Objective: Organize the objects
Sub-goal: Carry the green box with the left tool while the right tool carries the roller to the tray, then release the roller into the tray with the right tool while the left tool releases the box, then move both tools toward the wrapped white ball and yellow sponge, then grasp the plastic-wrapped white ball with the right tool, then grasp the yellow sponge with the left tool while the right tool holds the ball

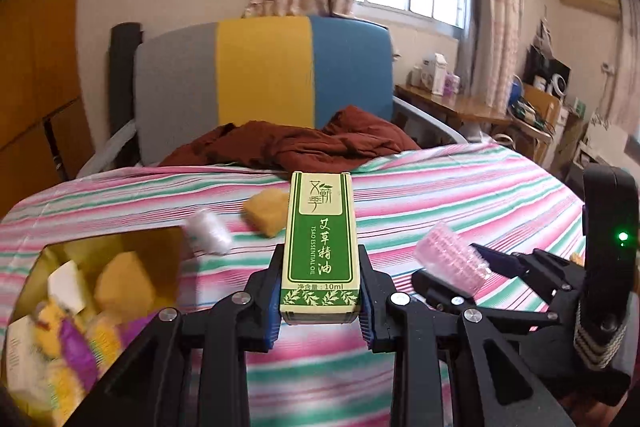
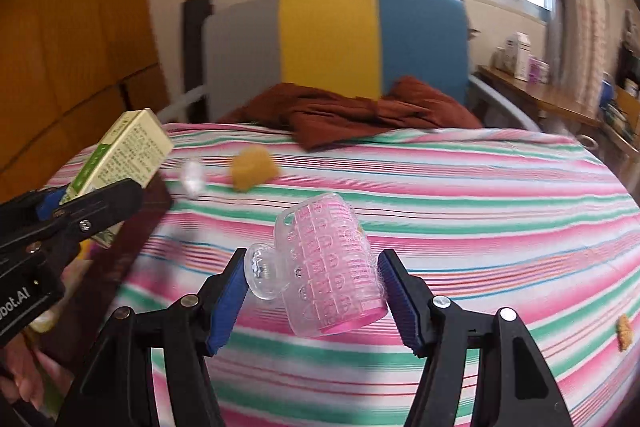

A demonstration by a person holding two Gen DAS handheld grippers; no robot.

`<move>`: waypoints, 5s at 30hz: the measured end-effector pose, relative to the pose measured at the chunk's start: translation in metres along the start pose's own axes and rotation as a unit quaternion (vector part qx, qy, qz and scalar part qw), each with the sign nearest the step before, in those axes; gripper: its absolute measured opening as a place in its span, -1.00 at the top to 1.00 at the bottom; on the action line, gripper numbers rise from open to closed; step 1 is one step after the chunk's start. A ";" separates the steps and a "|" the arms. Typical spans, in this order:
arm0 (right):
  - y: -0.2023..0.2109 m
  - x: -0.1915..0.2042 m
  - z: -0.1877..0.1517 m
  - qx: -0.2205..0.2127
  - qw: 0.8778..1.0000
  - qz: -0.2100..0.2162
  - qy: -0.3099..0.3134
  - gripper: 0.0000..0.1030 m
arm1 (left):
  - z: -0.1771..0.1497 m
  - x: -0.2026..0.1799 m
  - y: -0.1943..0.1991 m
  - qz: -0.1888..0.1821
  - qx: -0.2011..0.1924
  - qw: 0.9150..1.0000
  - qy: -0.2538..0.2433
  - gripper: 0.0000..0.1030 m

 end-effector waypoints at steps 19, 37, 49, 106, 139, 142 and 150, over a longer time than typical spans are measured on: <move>0.008 0.232 0.001 0.050 0.972 0.224 0.059 -0.28 | -0.001 0.220 0.017 0.101 0.048 0.989 0.098 0.40; 0.015 0.239 -0.026 0.083 0.957 0.269 0.065 -0.55 | -0.014 0.282 0.020 0.184 0.032 0.969 0.161 -0.96; -0.001 0.174 -0.022 0.083 0.970 0.228 0.000 -0.55 | -0.022 0.259 0.036 0.140 0.025 0.966 0.216 -0.99; -0.131 0.024 0.023 0.110 0.986 0.121 0.017 0.40 | 0.028 0.098 -0.064 0.027 0.087 0.986 0.140 -1.00; -0.115 -0.122 0.018 0.061 0.994 -0.047 -0.073 0.39 | 0.031 0.019 -0.241 0.074 0.127 0.989 0.022 -0.87; -0.117 -0.122 0.017 0.063 0.994 -0.047 -0.075 0.39 | 0.030 0.014 -0.244 0.049 0.127 0.990 0.024 -0.69; -0.116 -0.119 0.018 0.057 0.995 -0.052 -0.069 0.39 | 0.029 -0.008 -0.239 0.022 0.113 0.993 -0.013 0.06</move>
Point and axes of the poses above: each gripper's, at about its wrist camera, not at the fingertips, and y roughly against the way its jaws point, x to its left, z to its top, the point moved 8 cm from there along -y, roughly the way its jaws point, and after that the axes turned 2 degrees about x, right-handed, at the moved point
